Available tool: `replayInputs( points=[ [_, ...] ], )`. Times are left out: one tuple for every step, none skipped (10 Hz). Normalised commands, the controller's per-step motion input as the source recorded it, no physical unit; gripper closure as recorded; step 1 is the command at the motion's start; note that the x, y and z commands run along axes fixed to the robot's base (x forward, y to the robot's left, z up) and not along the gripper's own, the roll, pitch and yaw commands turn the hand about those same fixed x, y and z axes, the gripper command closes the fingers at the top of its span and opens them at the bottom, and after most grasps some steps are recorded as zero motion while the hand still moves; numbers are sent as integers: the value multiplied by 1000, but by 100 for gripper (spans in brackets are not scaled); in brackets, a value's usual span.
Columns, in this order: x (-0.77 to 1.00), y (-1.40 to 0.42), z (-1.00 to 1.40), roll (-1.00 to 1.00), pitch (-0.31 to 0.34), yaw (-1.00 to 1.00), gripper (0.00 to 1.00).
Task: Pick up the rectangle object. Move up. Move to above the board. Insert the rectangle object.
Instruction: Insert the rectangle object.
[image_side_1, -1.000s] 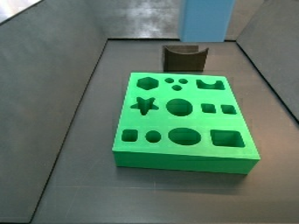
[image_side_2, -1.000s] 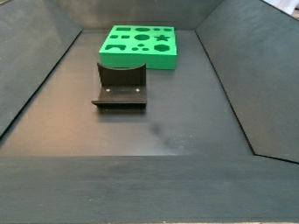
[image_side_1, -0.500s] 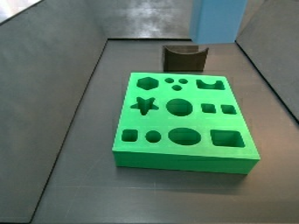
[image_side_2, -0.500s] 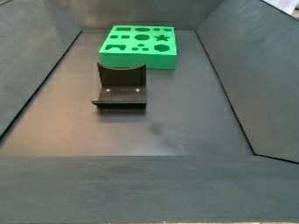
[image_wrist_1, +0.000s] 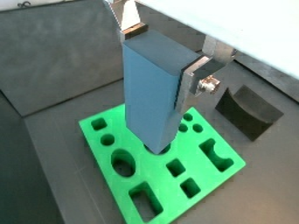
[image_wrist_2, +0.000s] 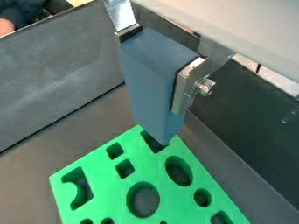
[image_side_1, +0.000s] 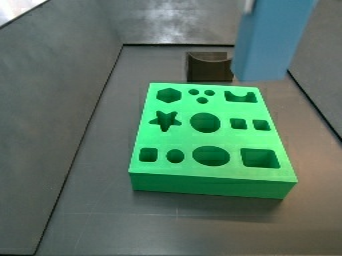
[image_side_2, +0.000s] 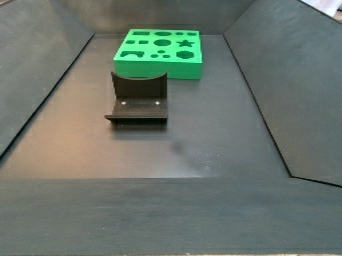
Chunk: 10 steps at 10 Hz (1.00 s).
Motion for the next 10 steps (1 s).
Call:
replayInputs(
  points=[
    [400,-340,-337,244,0,0,100],
    [371,-283,-303,217,0,-23,100],
    [6,0,0,44,44,0,100],
    [0,0,-23,57,0,0,100],
    [289,-134,-351,201,0,-11,100],
    [466,-203,-469,203,3,-149,100],
    [449,-234,-506,227,0,-223,100],
    [380,-191,-440,221,6,-237,100],
    [326,-134,-406,214,11,-203,100],
    [291,-160,-469,239,0,-211,100]
  ],
)
